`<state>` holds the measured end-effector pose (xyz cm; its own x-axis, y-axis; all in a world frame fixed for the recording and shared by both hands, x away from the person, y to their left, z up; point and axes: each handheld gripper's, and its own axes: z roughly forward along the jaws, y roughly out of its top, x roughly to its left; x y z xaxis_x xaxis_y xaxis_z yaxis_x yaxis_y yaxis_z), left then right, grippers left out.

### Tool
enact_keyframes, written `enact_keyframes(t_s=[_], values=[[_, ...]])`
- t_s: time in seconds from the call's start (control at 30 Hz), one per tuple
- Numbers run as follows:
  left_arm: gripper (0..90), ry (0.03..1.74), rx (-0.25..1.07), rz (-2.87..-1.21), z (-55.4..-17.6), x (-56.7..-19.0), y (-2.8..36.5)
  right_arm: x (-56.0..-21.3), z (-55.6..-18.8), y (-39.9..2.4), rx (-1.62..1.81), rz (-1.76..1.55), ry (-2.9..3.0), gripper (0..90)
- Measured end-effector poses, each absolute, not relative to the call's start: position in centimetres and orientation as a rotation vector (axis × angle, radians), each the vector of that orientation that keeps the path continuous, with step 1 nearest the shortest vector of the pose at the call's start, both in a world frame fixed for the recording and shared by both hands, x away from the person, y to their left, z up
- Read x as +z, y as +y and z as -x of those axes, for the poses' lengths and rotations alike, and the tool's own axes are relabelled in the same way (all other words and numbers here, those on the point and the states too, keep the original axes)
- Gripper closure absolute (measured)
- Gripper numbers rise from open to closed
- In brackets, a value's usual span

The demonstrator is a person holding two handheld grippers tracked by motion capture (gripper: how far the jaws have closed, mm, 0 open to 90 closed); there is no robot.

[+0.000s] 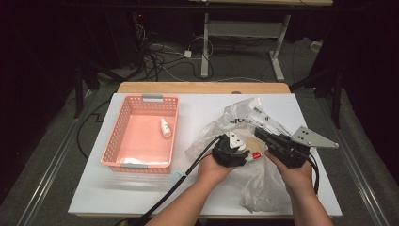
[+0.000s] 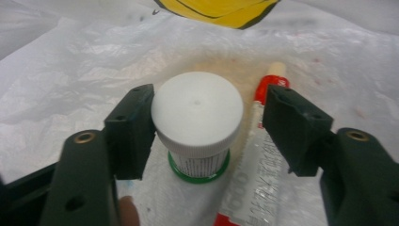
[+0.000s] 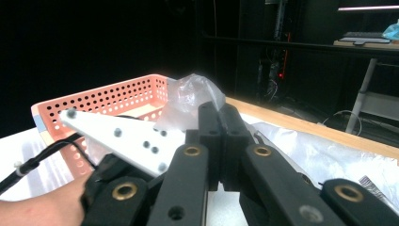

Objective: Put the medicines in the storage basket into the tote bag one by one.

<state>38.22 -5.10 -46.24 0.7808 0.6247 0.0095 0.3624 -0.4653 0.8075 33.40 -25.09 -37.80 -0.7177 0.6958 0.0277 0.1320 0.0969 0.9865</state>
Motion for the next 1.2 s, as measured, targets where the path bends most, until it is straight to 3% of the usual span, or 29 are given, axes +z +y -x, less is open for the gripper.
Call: enact_keyframes(t_s=[0.2,0.73,0.97,1.1,1.2], values=[[26.4,0.714,0.329,-2.097,-36.3,-45.9,-4.1,-37.8,-33.4,-25.1,1.658,-0.809,1.929,90.0],[21.8,0.607,0.172,-2.043,-31.9,-44.6,-0.6,-37.7,-33.3,-25.1,1.652,-0.81,1.93,90.0],[12.5,0.575,0.173,-2.062,-30.6,-43.9,0.6,-37.7,-33.3,-25.1,1.648,-0.804,1.929,90.0],[1.3,0.591,0.148,-2.064,-30.1,-43.2,2.0,-37.7,-33.3,-25.1,1.646,-0.807,1.93,90.0],[0.0,0.592,0.141,-2.066,-29.8,-43.0,2.6,-37.7,-33.3,-25.1,1.645,-0.809,1.932,90.0]])
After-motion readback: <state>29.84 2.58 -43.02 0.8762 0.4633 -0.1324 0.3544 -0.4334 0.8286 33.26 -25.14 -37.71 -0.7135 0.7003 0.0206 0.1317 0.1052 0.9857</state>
